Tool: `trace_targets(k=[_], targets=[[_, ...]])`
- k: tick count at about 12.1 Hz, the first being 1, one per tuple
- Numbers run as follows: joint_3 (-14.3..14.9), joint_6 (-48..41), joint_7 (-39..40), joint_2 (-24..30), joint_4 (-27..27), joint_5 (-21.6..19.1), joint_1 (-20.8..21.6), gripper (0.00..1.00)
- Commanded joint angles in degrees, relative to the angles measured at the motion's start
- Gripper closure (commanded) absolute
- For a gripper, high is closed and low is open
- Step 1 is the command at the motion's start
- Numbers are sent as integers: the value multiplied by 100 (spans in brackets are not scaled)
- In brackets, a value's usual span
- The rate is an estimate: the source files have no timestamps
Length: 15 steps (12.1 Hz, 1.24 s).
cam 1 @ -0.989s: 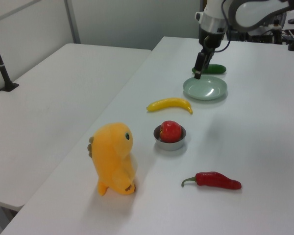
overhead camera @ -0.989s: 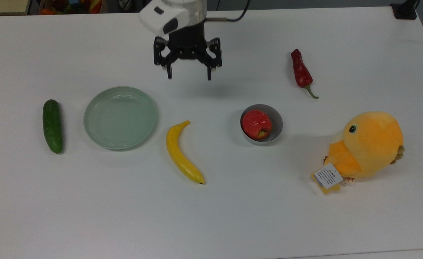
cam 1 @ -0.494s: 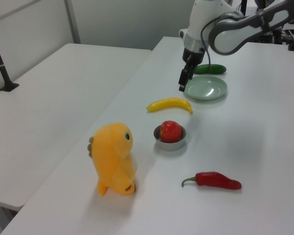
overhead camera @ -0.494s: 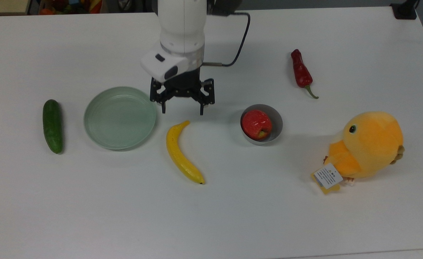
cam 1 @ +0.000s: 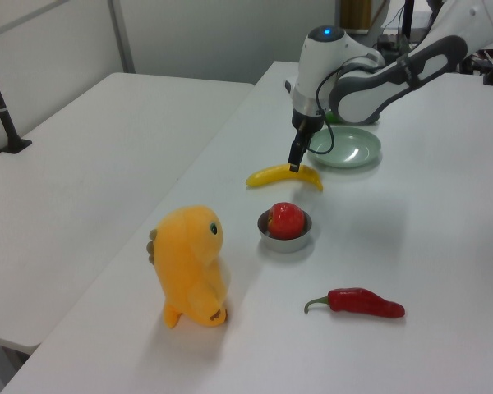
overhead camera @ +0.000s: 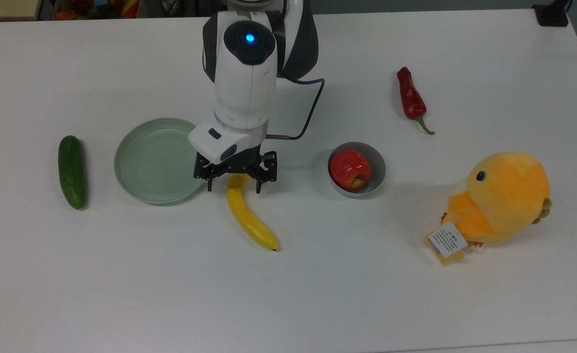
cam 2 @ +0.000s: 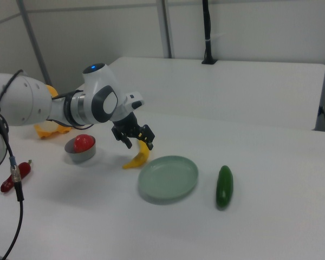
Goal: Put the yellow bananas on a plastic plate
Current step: 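Close the gripper on the banana's stem end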
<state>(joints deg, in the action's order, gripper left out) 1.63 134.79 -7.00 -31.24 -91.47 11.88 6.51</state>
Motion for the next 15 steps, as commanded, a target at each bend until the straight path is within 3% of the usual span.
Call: trace_targets(k=[1,2,3,4,6,11,15], targets=[[-40,56,76,-286,235,191,-27,0],[-66,56,67,-364,226,279,-19,2],[-180,65,41,-470,226,428,-36,47],[-251,65,15,-479,226,447,-106,72],[-260,65,15,-479,234,447,-124,79],[-260,65,-3,-410,235,438,-141,80],[-269,-13,-3,160,164,341,-343,79]])
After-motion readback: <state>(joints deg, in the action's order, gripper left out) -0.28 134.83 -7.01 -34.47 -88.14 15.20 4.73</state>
